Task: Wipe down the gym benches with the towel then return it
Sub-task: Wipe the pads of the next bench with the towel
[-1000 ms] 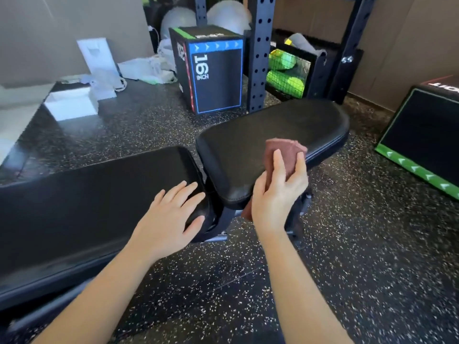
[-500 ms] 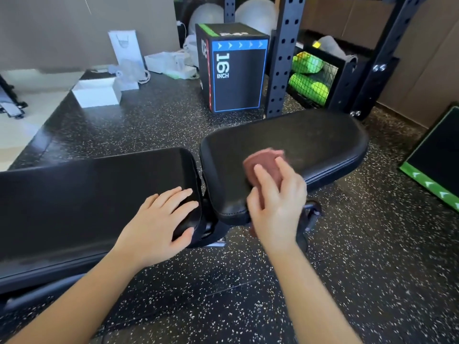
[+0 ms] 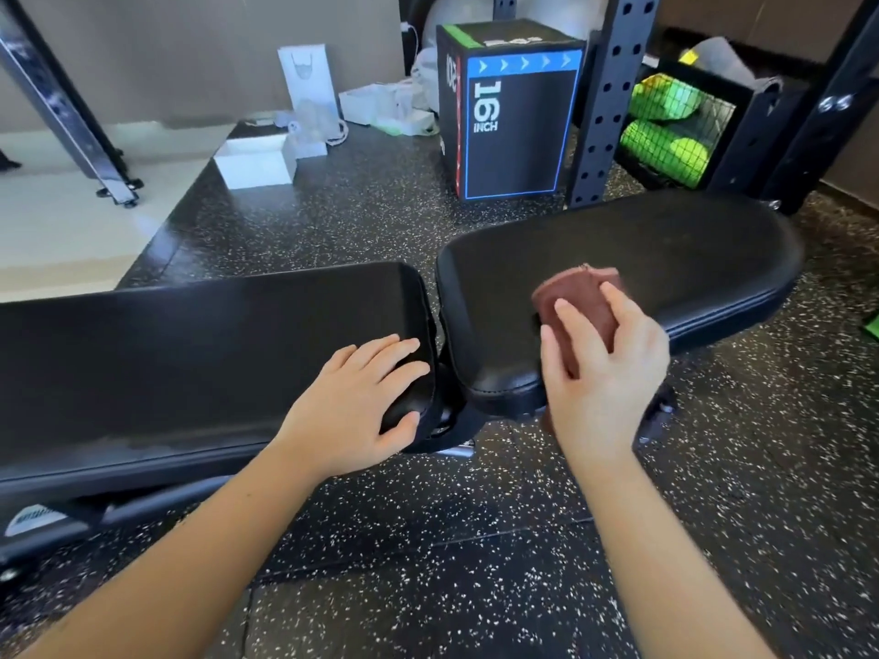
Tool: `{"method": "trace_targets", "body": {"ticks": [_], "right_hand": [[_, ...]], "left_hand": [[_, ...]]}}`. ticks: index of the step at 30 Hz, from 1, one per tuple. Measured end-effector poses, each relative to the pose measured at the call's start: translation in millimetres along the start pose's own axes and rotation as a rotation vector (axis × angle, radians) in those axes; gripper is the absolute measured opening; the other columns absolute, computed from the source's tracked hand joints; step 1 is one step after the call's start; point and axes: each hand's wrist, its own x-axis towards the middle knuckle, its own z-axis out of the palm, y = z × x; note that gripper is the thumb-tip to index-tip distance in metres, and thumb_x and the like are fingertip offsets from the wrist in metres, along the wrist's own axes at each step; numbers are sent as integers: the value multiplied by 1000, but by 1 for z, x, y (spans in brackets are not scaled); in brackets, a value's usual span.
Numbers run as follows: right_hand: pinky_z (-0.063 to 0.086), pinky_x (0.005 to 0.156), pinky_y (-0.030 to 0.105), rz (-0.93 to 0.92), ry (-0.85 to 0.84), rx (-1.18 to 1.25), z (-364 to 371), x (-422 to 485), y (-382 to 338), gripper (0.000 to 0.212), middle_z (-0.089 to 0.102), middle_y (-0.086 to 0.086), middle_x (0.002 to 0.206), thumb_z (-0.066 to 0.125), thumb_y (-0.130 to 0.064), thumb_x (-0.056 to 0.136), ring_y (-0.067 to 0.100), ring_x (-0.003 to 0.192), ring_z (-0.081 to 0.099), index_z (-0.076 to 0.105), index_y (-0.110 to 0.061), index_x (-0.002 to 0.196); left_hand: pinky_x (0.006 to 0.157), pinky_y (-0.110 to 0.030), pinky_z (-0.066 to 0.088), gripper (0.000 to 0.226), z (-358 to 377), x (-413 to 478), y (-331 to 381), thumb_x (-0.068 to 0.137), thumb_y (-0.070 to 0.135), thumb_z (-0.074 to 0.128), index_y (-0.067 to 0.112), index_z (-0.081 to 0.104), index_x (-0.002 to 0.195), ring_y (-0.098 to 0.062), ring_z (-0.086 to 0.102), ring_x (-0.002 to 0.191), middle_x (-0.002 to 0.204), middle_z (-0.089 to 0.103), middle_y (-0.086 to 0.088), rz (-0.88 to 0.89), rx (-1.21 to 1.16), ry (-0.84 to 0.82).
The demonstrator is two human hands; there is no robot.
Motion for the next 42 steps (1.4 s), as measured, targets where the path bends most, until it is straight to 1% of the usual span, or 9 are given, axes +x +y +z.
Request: {"method": "trace_targets", "body": {"ticks": [6, 13, 17, 20, 25, 28, 32, 35, 42], "right_hand": [[45, 72, 41, -100, -38, 47, 14, -31, -49, 16, 64, 22, 109, 67, -19, 80, 44, 85, 59, 74, -15, 95], [46, 74, 45, -131, -123, 71, 7, -32, -45, 21, 62, 23, 113, 69, -17, 80, 44, 85, 57, 72, -14, 100], [45, 79, 49, -45, -179, 105, -2, -27, -53, 26, 59, 24, 115, 74, -13, 76, 46, 90, 55, 71, -11, 102], [44, 87, 49, 49, -215, 206, -11, -27, -65, 28, 56, 22, 120, 71, -15, 79, 42, 99, 53, 69, -11, 106], [35, 99, 30, 252, -282, 431, -2, -60, -132, 29, 53, 9, 125, 68, -18, 82, 25, 113, 50, 66, -17, 111], [34, 102, 30, 403, -214, 403, 16, -69, -168, 28, 52, 11, 125, 67, -17, 83, 27, 116, 49, 66, -13, 111], [39, 94, 46, 464, -109, 140, 32, -75, -198, 25, 53, 17, 127, 68, -15, 82, 37, 111, 51, 69, -12, 107], [38, 92, 45, 551, -42, -25, 43, -79, -218, 23, 51, 16, 130, 66, -17, 84, 39, 111, 49, 70, -14, 107], [36, 97, 39, 740, 129, -52, 59, -89, -247, 28, 43, 18, 136, 65, -14, 85, 38, 120, 42, 65, -13, 113]], "left_hand": [[105, -48, 31, 59, 2, -2, 2, 82, 45, 34, 15, 55, 128, -23, 37, 133, 142, 44, -3, -11, 19, 16], [103, -45, 33, 61, 2, -6, 1, 81, 46, 41, 5, 57, 123, -28, 44, 128, 136, 50, -12, -37, 77, 58], [101, -40, 35, 53, -4, -10, 2, 81, 38, 48, 2, 59, 118, -30, 48, 122, 130, 54, -15, -26, -17, 137], [101, -45, 37, 48, -8, -24, -5, 80, 29, 54, 0, 59, 117, -33, 48, 122, 131, 53, -17, -31, -58, 183], [100, -52, 35, 57, -19, -68, -68, 80, 41, 41, 4, 60, 119, -33, 48, 123, 133, 51, -16, 136, 164, 123], [98, -53, 37, 58, -22, -83, -102, 78, 42, 44, 4, 60, 119, -33, 49, 122, 133, 52, -17, 261, 199, 118], [101, -49, 35, 53, -15, -86, -115, 80, 37, 52, 8, 57, 123, -29, 45, 126, 137, 49, -12, 414, 151, 113], [100, -48, 37, 52, -13, -84, -119, 77, 30, 66, 8, 57, 123, -27, 45, 127, 136, 50, -11, 464, 101, 123], [103, -45, 34, 51, -12, -81, -124, 80, 30, 61, 9, 54, 126, -24, 39, 131, 138, 48, -7, 471, 20, 97]]}}
